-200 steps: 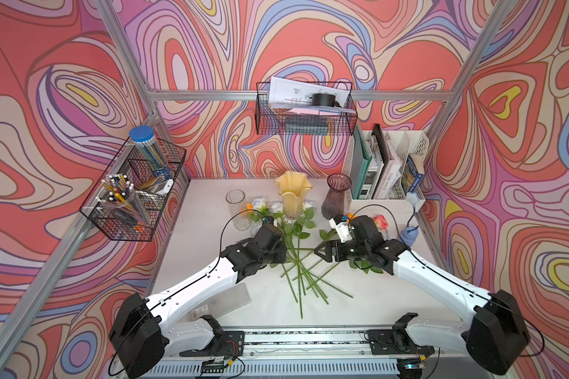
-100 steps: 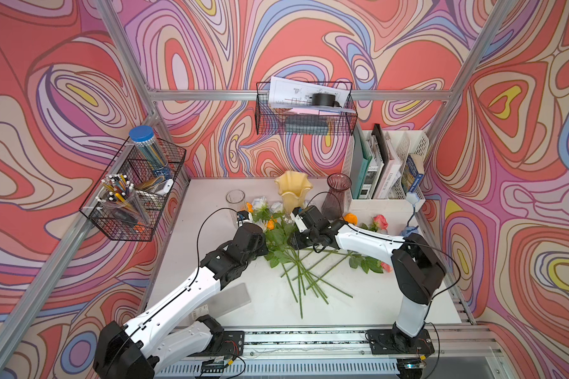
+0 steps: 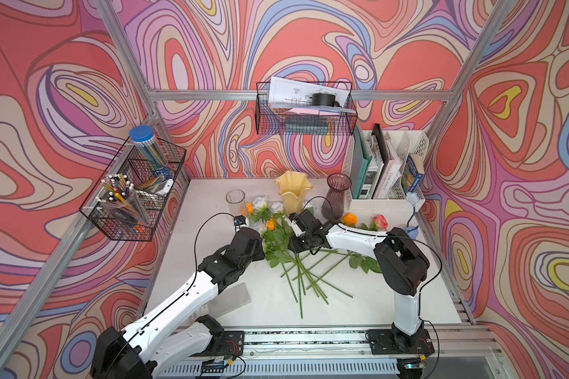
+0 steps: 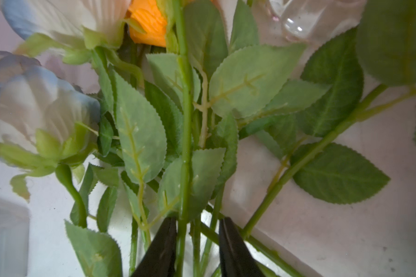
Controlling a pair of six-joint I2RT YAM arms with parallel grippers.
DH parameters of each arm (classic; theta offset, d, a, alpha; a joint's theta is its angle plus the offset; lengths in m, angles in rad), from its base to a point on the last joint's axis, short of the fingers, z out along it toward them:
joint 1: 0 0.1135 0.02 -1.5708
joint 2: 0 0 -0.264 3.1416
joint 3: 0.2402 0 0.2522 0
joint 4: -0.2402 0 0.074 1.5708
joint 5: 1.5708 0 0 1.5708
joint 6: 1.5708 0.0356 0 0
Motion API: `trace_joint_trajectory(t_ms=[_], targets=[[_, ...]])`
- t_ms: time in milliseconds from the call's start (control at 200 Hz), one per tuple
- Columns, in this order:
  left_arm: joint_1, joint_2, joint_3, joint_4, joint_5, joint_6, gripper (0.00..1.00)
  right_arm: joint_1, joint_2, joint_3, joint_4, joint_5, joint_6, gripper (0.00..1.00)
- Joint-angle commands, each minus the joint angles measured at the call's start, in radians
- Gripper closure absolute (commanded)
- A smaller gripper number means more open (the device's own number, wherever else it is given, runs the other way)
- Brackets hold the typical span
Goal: Arrange the flowers in different vases according to their colors
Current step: Pick up the flower at the center of the board, then insert the flower into the vase.
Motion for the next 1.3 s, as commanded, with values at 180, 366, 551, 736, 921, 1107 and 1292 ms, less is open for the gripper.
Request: trace_joint_trajectory(t_ms=[180,366,551,736,921,1107,1292], targets=[[0.011,-0.001,-0.024,-0.003,-0.004,0.017,0.54,0.010,-0.019,0.028,-0.007,0.032,-0.011,0.94],[0.014,-0.027,-0.041,-0.011,-0.028,0.017,0.53,0.011,-0.135,0.043,-0.006,0.071,-0.051,1.00],[0.015,-0.063,-0.065,-0.009,-0.037,0.015,0.51,0.011,-0.254,0.060,-0.023,0.059,-0.089,1.00],[0.016,-0.102,-0.100,0.024,-0.021,0.021,0.50,0.012,-0.369,0.015,0.059,-0.021,-0.106,1.00],[0.015,-0.136,-0.142,0.101,0.025,0.026,0.50,0.022,-0.402,0.063,0.248,-0.030,-0.153,1.00],[0.016,-0.133,-0.158,0.102,0.043,0.021,0.50,0.021,-0.350,0.221,0.457,0.018,-0.252,1.00],[0.016,-0.155,-0.189,0.110,0.051,0.021,0.49,0.019,-0.232,0.425,0.601,0.108,-0.368,1.00]])
